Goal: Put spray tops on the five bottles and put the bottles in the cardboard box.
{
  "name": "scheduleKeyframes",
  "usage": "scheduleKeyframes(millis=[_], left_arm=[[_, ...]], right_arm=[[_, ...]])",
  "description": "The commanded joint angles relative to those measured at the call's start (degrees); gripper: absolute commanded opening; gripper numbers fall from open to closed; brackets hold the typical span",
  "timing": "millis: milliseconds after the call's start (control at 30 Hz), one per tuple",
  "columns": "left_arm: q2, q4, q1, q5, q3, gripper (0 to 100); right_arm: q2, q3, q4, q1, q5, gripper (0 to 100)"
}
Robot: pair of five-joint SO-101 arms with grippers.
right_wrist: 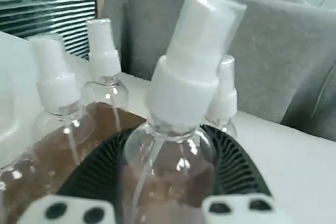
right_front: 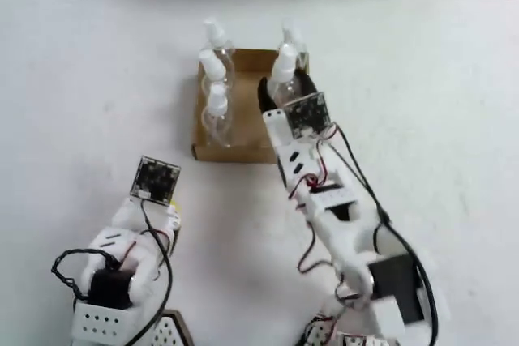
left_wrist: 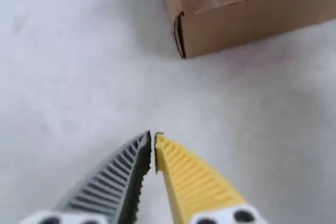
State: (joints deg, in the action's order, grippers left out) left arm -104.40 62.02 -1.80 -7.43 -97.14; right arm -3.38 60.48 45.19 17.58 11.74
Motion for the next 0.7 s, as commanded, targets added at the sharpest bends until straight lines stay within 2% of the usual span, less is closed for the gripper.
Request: scheduleKeyframes(millis=[0, 100, 333, 667], left_arm=[[-0.22, 0.00, 0.22, -0.44, 0.18, 2], [-0.22, -0.09, 0.13, -0.44, 0.18, 2], [-0.22, -0.18, 0.13, -0.44, 0.18, 2], [-0.22, -0.18, 0.31, -0.44, 0.18, 2]], right_arm=[[4.53, -6.77, 1.89, -3.12, -6.86, 1.5], [8.48, -10.02, 1.89, -4.00, -12.84, 1.5], [14.02, -12.48, 2.24, -3.21, -9.05, 1.5], [20.97, -17.58, 2.24, -3.30, -8.97, 1.5]])
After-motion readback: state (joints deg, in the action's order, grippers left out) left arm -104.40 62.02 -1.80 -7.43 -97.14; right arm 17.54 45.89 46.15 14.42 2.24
